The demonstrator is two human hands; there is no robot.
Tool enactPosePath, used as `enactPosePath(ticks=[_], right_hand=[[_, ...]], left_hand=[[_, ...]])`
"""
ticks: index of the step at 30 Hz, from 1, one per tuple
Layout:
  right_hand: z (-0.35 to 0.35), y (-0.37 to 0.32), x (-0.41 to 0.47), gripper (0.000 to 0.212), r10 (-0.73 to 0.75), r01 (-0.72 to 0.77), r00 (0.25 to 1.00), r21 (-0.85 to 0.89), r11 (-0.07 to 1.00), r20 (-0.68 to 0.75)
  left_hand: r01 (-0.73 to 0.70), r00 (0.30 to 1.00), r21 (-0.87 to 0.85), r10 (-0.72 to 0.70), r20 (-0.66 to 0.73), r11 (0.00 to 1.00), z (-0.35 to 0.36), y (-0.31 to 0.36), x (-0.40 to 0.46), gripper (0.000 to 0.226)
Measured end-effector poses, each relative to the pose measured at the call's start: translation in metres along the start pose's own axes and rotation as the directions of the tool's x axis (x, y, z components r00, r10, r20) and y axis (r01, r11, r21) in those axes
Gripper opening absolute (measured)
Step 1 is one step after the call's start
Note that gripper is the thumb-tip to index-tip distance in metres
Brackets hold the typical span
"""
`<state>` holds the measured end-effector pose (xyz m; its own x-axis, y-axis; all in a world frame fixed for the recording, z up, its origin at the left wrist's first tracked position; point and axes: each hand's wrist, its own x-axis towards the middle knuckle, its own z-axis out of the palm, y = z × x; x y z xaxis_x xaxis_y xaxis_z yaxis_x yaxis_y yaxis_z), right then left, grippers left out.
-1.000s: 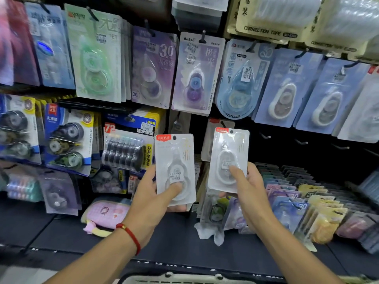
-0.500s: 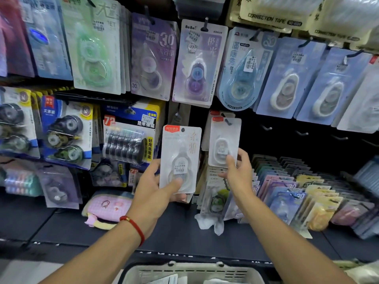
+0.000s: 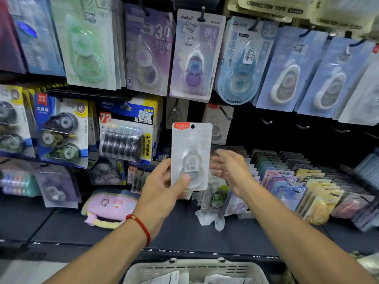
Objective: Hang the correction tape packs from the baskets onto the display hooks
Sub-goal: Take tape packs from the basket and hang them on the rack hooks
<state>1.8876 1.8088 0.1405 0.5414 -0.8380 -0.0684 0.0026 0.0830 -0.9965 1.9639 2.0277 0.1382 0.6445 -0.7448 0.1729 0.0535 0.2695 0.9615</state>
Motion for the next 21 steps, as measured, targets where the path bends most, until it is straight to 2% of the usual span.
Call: enactPosePath(ticks=[2, 4, 6, 8, 11, 16, 21], right_hand=[[-0.003, -0.003, -0.032, 0.033, -0.111, 0.106, 0.979, 0.039, 0.994, 0.17], [-0.007, -0.01, -0.06, 0.037, -0.219, 0.225, 0.918, 0.018, 0.974, 0.331], [-0.009, -0.014, -0.077, 0.034, -0.296, 0.344, 0.858, -0.041, 0.938, 0.42], [-0.012, -0.015, -0.083, 0.035, -0.346, 0.399, 0.853, -0.06, 0.915, 0.392], [-0.018, -0.017, -0.081, 0.027, -0.358, 0.38, 0.889, -0.022, 0.925, 0.285], [-0.027, -0.025, -0.075, 0.037, -0.364, 0.358, 0.923, 0.07, 0.931, 0.128], [-0.033, -0.032, -0.069, 0.033, -0.354, 0.353, 0.928, 0.032, 0.935, 0.112]], left_hand=[[-0.02, 0.999, 0.031, 0.019, 0.033, 0.999, 0.004, 0.001, -0.001, 0.036], [-0.035, 0.999, 0.027, 0.034, 0.041, 0.999, 0.008, 0.002, -0.001, 0.042], [-0.047, 0.999, 0.025, 0.047, 0.028, 0.999, 0.011, 0.003, -0.001, 0.049], [-0.061, 0.998, 0.019, 0.061, -0.004, 0.998, 0.014, 0.005, 0.0, 0.053], [-0.075, 0.996, 0.012, 0.075, -0.04, 0.997, 0.02, 0.005, 0.005, 0.054], [-0.101, 0.995, 0.034, 0.1, 0.024, 0.994, 0.045, 0.004, 0.011, 0.044], [-0.089, 0.996, 0.011, 0.089, 0.018, 0.996, 0.056, -0.001, 0.015, 0.044]])
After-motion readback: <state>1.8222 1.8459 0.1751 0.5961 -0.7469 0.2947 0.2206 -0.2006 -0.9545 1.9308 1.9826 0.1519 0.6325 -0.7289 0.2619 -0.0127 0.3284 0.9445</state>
